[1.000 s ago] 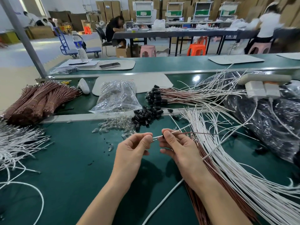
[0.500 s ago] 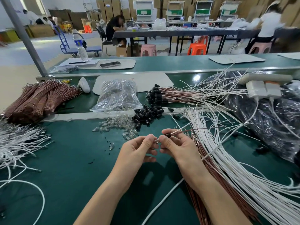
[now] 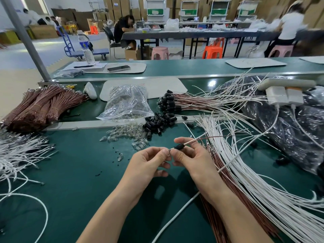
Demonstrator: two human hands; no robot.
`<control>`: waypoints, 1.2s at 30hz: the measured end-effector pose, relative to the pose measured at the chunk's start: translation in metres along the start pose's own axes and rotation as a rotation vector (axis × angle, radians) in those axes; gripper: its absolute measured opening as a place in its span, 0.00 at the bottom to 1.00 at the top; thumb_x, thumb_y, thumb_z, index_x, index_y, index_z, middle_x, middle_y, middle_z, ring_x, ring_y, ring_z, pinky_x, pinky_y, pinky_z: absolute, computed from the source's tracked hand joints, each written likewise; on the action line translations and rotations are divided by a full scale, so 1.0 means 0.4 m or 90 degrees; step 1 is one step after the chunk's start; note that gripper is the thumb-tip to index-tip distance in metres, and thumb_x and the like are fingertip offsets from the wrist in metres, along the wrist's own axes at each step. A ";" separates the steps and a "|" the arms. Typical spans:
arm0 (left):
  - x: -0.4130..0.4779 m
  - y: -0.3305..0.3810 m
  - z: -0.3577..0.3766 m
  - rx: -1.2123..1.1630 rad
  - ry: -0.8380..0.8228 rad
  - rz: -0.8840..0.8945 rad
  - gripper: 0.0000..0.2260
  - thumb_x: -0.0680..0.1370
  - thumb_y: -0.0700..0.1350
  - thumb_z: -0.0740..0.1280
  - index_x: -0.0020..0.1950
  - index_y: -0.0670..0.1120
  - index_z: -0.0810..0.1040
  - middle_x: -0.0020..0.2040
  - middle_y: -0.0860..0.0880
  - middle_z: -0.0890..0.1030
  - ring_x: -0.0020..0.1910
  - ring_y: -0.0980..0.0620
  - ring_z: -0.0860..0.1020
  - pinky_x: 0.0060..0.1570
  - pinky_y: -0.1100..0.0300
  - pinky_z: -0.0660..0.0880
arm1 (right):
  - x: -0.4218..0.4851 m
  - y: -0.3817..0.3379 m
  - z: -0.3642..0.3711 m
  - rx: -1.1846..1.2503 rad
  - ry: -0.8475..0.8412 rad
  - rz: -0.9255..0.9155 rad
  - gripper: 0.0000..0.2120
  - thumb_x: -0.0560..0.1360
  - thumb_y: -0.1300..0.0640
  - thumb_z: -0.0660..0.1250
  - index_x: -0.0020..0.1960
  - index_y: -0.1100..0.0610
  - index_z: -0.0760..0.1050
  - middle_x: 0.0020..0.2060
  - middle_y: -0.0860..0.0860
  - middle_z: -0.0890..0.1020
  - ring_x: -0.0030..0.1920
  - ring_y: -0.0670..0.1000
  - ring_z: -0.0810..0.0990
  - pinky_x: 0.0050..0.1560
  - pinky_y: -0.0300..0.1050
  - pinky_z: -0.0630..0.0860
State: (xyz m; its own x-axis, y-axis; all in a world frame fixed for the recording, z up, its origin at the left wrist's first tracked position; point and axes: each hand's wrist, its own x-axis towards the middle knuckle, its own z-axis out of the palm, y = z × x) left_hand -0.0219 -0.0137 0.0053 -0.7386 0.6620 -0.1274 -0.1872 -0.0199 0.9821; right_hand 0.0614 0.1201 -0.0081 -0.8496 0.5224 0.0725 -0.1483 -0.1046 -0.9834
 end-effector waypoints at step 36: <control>0.007 -0.017 -0.002 0.022 -0.021 -0.010 0.06 0.81 0.42 0.69 0.47 0.44 0.85 0.39 0.50 0.84 0.38 0.55 0.80 0.41 0.61 0.80 | 0.006 0.008 -0.002 0.059 -0.007 0.041 0.22 0.74 0.64 0.73 0.66 0.50 0.76 0.37 0.49 0.84 0.42 0.47 0.84 0.46 0.37 0.80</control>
State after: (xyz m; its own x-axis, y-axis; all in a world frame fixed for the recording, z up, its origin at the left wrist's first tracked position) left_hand -0.0232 -0.0124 -0.0018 -0.7133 0.6869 -0.1393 -0.1758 0.0171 0.9843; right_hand 0.0594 0.1218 -0.0111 -0.8644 0.5027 0.0121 -0.1390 -0.2157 -0.9665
